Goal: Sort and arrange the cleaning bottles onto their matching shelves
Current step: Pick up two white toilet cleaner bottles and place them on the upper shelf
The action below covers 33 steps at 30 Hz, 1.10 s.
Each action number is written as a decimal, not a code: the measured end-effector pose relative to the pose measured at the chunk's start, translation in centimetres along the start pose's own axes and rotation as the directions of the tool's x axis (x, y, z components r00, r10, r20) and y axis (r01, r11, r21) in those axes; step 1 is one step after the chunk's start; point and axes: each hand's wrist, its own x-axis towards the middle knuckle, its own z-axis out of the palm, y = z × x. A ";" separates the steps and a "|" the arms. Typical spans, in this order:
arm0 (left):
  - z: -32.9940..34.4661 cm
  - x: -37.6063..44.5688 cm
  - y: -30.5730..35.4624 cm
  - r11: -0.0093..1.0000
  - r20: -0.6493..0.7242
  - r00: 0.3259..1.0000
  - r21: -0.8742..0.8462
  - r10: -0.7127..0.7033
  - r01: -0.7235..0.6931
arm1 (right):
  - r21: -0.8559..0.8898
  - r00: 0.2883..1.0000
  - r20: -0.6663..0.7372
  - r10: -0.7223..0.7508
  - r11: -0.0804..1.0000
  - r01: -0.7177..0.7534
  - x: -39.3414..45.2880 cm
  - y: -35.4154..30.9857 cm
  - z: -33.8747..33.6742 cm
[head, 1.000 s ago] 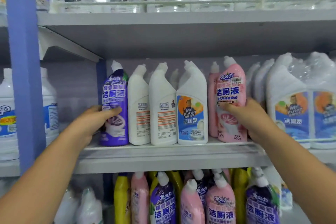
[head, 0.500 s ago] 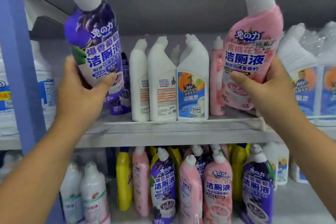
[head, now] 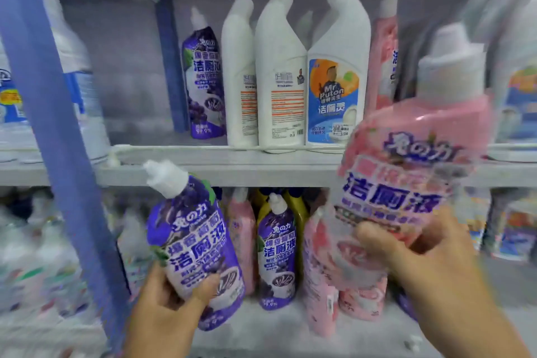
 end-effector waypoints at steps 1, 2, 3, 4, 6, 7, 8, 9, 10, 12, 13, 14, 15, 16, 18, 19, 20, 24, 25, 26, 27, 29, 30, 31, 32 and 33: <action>0.3 -0.6 0.0 0.999 -0.009 0.999 -0.037 -0.035 0.035 | 0.031 0.996 0.046 0.075 0.997 -0.077 -0.6 1.6 1.0; 0.6 -0.9 -0.9 0.999 0.022 0.999 -0.019 -0.036 0.037 | -0.001 0.989 0.062 0.136 0.991 -0.136 -1.0 3.8 2.2; 0.5 -1.1 -2.3 0.998 0.033 0.998 0.018 -0.054 0.053 | -0.046 0.977 0.114 0.180 0.983 -0.176 -1.5 6.9 2.8; 0.3 -1.1 -3.6 0.997 0.020 0.997 0.040 -0.069 0.068 | -0.070 0.964 0.152 0.217 0.975 -0.209 -1.9 9.2 3.9; -0.2 -1.0 -4.6 0.993 -0.016 0.995 0.075 -0.094 0.095 | -0.150 0.944 0.169 0.284 0.954 -0.260 -2.6 13.3 5.8; -0.3 -1.0 -4.9 0.990 -0.028 0.994 0.093 -0.104 0.106 | -0.202 0.935 0.176 0.307 0.941 -0.271 -3.1 14.8 6.7; -0.1 -0.9 -5.0 0.988 -0.040 0.993 0.106 -0.109 0.113 | -0.234 0.925 0.171 0.339 0.926 -0.297 -3.5 16.6 7.6; -0.1 -0.8 -5.3 0.983 -0.033 0.992 0.132 -0.121 0.124 | -0.278 0.924 0.154 0.349 0.913 -0.298 -3.9 18.4 8.5; 0.2 -0.8 -5.5 0.983 -0.037 0.993 0.141 -0.115 0.119 | -0.322 0.929 0.138 0.345 0.902 -0.287 -4.1 19.8 9.2; -0.1 -0.6 -5.8 0.978 -0.020 0.992 0.167 -0.122 0.123 | -0.380 0.957 0.106 0.270 0.900 -0.212 -4.2 22.1 10.2; -0.2 -0.4 -6.0 0.972 -0.002 0.990 0.186 -0.143 0.141 | -0.439 0.968 0.078 0.240 0.880 -0.183 -4.1 23.0 10.9; -0.4 -0.1 -6.3 0.971 0.021 0.990 0.198 -0.141 0.134 | -0.496 0.979 0.050 0.199 0.855 -0.148 -3.8 23.5 11.5; -0.6 0.3 -6.5 0.965 0.044 0.988 0.227 -0.145 0.131 | -0.567 0.985 0.018 0.170 0.814 -0.130 -3.5 23.8 12.1; -0.7 0.6 -6.7 0.960 0.074 0.985 0.246 -0.158 0.135 | -0.632 0.987 0.007 0.160 0.766 -0.119 -3.2 23.9 12.5; -1.1 1.2 -6.9 0.940 0.103 0.974 0.300 -0.199 0.161 | -0.746 0.981 0.031 0.190 0.658 -0.103 -3.2 23.9 13.1; -1.2 1.4 -6.8 0.928 0.102 0.975 0.341 -0.199 0.153 | -0.772 0.985 0.006 0.174 0.626 -0.106 -3.2 24.1 13.4; -1.3 1.7 -6.7 0.908 0.092 0.976 0.394 -0.197 0.146 | -0.781 0.984 0.002 0.180 0.614 -0.111 -3.1 24.0 13.5; -0.7 2.5 -6.0 0.787 0.095 0.983 0.613 -0.158 0.067 | -0.736 0.977 0.001 0.214 0.662 -0.144 -2.4 24.4 13.2; -0.4 2.7 -6.1 0.797 0.106 0.982 0.600 -0.159 0.064 | -0.727 0.977 -0.023 0.213 0.667 -0.163 -2.2 24.6 13.0; -0.1 2.9 -6.3 0.807 0.108 0.982 0.587 -0.157 0.064 | -0.720 0.975 -0.051 0.216 0.669 -0.186 -2.0 24.8 12.9; 0.3 3.1 -6.6 0.812 0.107 0.983 0.580 -0.148 0.060 | -0.711 0.972 -0.085 0.221 0.670 -0.214 -1.8 25.0 12.8; 1.3 3.3 -7.4 0.811 0.088 0.986 0.582 -0.141 0.064 | -0.718 0.967 -0.144 0.212 0.650 -0.249 -1.5 25.1 12.4; 1.7 3.4 -7.8 0.810 0.081 0.987 0.583 -0.138 0.065 | -0.736 0.967 -0.160 0.196 0.629 -0.249 -1.5 25.3 12.2; 2.2 3.4 -8.4 0.809 0.082 0.987 0.585 -0.135 0.062 | -0.753 0.969 -0.170 0.178 0.611 -0.244 -1.4 25.4 12.0; 2.5 3.4 -9.1 0.804 0.087 0.985 0.590 -0.147 0.068 | -0.765 0.968 -0.181 0.173 0.594 -0.249 -1.3 25.6 11.9; 2.8 3.4 -9.6 0.798 0.095 0.981 0.598 -0.166 0.077 | -0.774 0.968 -0.183 0.171 0.582 -0.249 -1.3 25.5 11.8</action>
